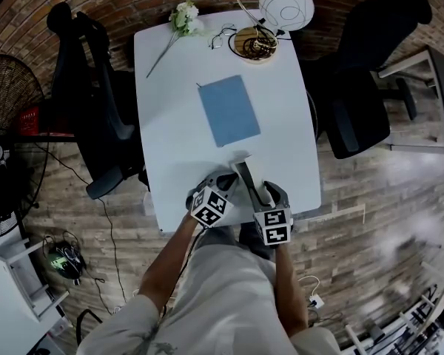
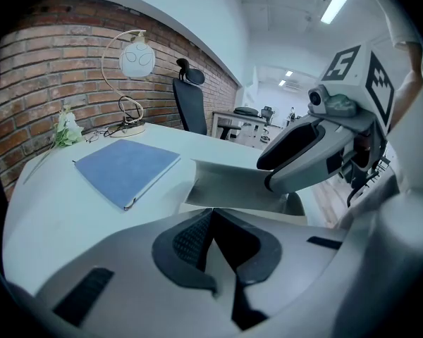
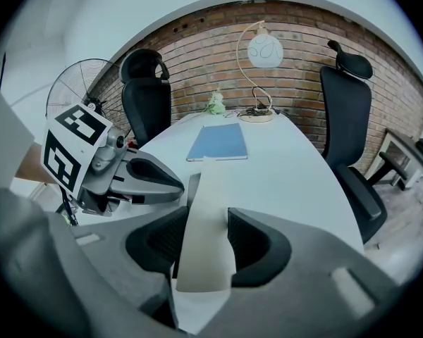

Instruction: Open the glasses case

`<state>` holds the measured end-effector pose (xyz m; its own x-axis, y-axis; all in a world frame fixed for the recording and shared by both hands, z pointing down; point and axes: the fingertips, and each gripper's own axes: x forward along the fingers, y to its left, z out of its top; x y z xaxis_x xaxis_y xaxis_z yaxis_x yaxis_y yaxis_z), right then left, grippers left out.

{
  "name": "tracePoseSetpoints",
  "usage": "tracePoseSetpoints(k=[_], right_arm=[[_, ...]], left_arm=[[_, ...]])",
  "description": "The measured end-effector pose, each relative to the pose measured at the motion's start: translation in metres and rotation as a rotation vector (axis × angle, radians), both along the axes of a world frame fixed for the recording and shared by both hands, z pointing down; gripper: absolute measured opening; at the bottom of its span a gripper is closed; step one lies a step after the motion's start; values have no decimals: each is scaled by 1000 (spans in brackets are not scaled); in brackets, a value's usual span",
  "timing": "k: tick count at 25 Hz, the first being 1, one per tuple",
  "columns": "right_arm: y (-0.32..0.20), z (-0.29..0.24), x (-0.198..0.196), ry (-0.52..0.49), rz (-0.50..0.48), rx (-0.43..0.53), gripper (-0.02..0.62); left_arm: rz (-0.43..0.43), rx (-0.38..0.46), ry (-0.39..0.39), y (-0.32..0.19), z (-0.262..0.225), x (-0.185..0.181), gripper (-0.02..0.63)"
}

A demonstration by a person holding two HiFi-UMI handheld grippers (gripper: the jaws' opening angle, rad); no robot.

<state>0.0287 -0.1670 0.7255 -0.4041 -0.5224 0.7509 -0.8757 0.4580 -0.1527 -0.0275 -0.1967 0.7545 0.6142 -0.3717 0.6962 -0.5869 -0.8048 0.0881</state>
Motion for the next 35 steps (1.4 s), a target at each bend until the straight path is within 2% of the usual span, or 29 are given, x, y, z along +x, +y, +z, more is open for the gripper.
tracePoseSetpoints(k=[35], right_arm=[[-2, -4, 33, 5, 97, 10, 66]], left_arm=[[-8, -3, -4, -1, 1, 0, 3]])
